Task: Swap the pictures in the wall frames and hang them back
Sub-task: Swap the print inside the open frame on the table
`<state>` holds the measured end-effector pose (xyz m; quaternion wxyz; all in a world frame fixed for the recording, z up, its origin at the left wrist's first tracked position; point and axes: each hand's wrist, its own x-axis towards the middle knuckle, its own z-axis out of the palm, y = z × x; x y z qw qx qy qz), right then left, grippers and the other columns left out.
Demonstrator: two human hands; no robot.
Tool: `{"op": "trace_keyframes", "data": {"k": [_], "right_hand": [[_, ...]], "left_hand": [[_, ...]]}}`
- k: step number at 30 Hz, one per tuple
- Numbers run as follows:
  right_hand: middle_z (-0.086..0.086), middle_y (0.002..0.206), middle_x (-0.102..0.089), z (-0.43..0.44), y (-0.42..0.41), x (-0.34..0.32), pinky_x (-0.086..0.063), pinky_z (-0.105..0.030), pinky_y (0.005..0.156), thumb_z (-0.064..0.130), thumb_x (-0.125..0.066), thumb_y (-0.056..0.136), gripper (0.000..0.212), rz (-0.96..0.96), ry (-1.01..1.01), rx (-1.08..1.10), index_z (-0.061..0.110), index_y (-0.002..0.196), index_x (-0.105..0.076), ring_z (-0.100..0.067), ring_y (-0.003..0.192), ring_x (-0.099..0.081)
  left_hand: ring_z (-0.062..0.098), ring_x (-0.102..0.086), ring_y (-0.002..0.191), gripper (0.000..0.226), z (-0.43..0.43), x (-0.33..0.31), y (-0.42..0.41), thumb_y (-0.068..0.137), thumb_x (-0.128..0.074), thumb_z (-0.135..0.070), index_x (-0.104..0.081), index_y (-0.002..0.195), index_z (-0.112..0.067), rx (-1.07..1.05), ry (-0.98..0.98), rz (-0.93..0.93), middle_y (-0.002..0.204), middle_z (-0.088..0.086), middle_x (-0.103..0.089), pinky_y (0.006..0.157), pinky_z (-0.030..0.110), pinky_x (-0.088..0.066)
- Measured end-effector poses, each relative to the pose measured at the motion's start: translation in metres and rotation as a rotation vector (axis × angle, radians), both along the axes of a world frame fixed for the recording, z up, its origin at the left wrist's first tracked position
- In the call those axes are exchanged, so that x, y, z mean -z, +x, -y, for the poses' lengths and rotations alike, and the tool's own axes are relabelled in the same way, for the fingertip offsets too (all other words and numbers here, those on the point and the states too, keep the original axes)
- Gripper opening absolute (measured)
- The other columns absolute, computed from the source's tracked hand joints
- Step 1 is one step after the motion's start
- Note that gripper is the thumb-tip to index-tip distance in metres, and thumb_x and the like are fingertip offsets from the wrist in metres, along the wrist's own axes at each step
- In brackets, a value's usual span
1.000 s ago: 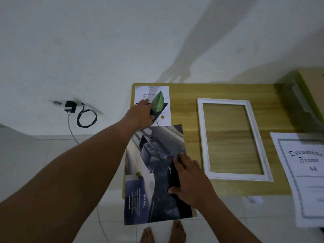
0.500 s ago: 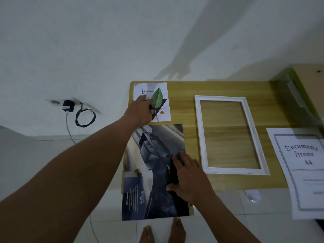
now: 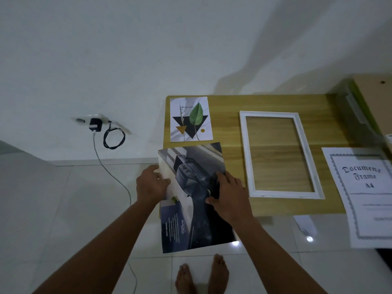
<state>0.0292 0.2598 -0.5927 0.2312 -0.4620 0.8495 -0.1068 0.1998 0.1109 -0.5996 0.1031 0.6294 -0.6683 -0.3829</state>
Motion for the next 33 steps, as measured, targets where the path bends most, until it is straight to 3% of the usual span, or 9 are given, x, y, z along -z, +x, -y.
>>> {"op": "trace_keyframes", "data": {"k": [5, 9, 15, 18, 22, 24, 26, 29, 33], "right_hand": [[-0.001, 0.142, -0.044, 0.000, 0.005, 0.000, -0.038, -0.043, 0.106, 0.045, -0.074, 0.081, 0.077, 0.032, -0.060, 0.085, 0.022, 0.143, -0.034, -0.026, 0.131, -0.042], [-0.004, 0.136, -0.048, 0.000, 0.009, -0.002, -0.040, -0.042, 0.105, 0.040, -0.072, 0.085, 0.071, 0.101, -0.111, 0.185, 0.020, 0.143, -0.036, -0.026, 0.126, -0.045], [-0.004, 0.124, -0.061, 0.011, 0.008, -0.007, -0.052, -0.045, 0.095, 0.026, -0.073, 0.081, 0.071, 0.363, -0.239, 0.423, 0.023, 0.142, -0.037, -0.025, 0.114, -0.059], [-0.005, 0.112, -0.069, 0.011, -0.002, -0.012, -0.056, -0.039, 0.087, 0.013, -0.066, 0.088, 0.055, 0.576, -0.295, 0.535, 0.023, 0.138, -0.045, -0.022, 0.100, -0.067], [-0.006, 0.111, -0.068, 0.012, -0.015, -0.032, -0.050, -0.008, 0.067, -0.004, -0.056, 0.092, 0.046, 0.666, -0.414, 0.583, 0.017, 0.133, -0.054, -0.015, 0.093, -0.065], [-0.006, 0.114, -0.068, 0.014, -0.021, -0.045, -0.051, -0.014, 0.075, -0.005, -0.056, 0.091, 0.048, 0.633, -0.441, 0.572, 0.015, 0.135, -0.055, -0.020, 0.102, -0.065], [-0.004, 0.116, -0.066, 0.017, -0.027, -0.059, -0.049, -0.024, 0.087, -0.001, -0.057, 0.090, 0.048, 0.489, -0.424, 0.527, 0.015, 0.135, -0.055, -0.024, 0.111, -0.063], [-0.004, 0.121, -0.061, 0.023, -0.027, -0.088, -0.048, -0.028, 0.091, 0.018, -0.061, 0.091, 0.041, 0.237, -0.428, 0.389, 0.019, 0.132, -0.053, -0.024, 0.113, -0.059], [0.013, 0.115, -0.055, 0.030, 0.001, -0.143, -0.044, -0.017, 0.073, 0.052, -0.058, 0.092, 0.050, 0.338, -0.429, 0.179, 0.026, 0.133, -0.050, -0.008, 0.104, -0.055]], "left_hand": [[0.021, -0.068, 0.082, 0.037, 0.000, -0.016, 0.013, 0.081, -0.066, -0.004, -0.064, 0.113, -0.022, -0.038, -0.071, -0.164, 0.090, 0.001, -0.070, 0.069, 0.031, -0.056], [0.024, -0.068, 0.089, 0.037, 0.010, -0.022, 0.029, 0.086, -0.065, -0.005, -0.065, 0.114, -0.030, 0.016, 0.001, -0.305, 0.094, -0.001, -0.070, 0.073, 0.050, -0.060], [0.031, -0.066, 0.096, 0.037, 0.017, -0.042, 0.026, 0.092, -0.059, 0.002, -0.061, 0.121, -0.020, -0.068, 0.231, -0.528, 0.104, 0.011, -0.067, 0.076, 0.050, -0.059], [0.028, -0.067, 0.096, 0.038, 0.024, -0.053, 0.023, 0.092, -0.057, 0.003, -0.060, 0.122, -0.020, -0.080, 0.274, -0.543, 0.105, 0.009, -0.068, 0.077, 0.046, -0.059], [0.025, -0.068, 0.092, 0.035, 0.031, -0.076, 0.013, 0.093, -0.054, 0.000, -0.060, 0.120, -0.022, -0.052, 0.324, -0.527, 0.105, 0.010, -0.071, 0.069, 0.037, -0.059], [0.024, -0.069, 0.086, 0.033, 0.034, -0.091, 0.005, 0.092, -0.054, -0.001, -0.061, 0.116, -0.023, -0.027, 0.324, -0.524, 0.102, 0.012, -0.072, 0.066, 0.037, -0.060], [0.020, -0.069, 0.079, 0.033, 0.035, -0.109, -0.005, 0.091, -0.055, 0.001, -0.062, 0.114, -0.020, -0.011, 0.288, -0.549, 0.099, 0.013, -0.072, 0.064, 0.038, -0.060], [0.024, -0.071, 0.080, 0.033, 0.040, -0.137, -0.025, 0.087, -0.056, 0.001, -0.063, 0.112, -0.018, -0.013, 0.213, -0.553, 0.095, 0.014, -0.072, 0.062, 0.040, -0.060], [0.031, -0.072, 0.078, 0.034, 0.038, -0.175, -0.055, 0.077, -0.060, -0.007, -0.064, 0.105, -0.027, 0.070, 0.086, -0.515, 0.088, 0.014, -0.071, 0.064, 0.050, -0.060]]}}
